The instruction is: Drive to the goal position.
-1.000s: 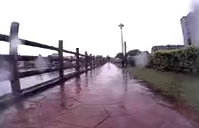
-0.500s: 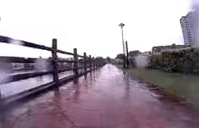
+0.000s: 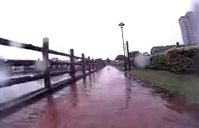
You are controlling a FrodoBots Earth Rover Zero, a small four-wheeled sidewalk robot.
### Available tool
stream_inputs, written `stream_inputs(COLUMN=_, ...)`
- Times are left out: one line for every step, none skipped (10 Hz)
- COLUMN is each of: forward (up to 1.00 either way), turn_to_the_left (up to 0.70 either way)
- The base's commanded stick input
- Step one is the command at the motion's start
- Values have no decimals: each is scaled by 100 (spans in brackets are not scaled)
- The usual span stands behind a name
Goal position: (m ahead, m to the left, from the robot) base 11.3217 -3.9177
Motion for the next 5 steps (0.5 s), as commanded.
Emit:
stream_inputs(forward=100, turn_to_the_left=-33)
stream_inputs(forward=100, turn_to_the_left=-32)
stream_inputs(forward=100, turn_to_the_left=-5)
stream_inputs(forward=100, turn_to_the_left=-1)
stream_inputs(forward=100, turn_to_the_left=0)
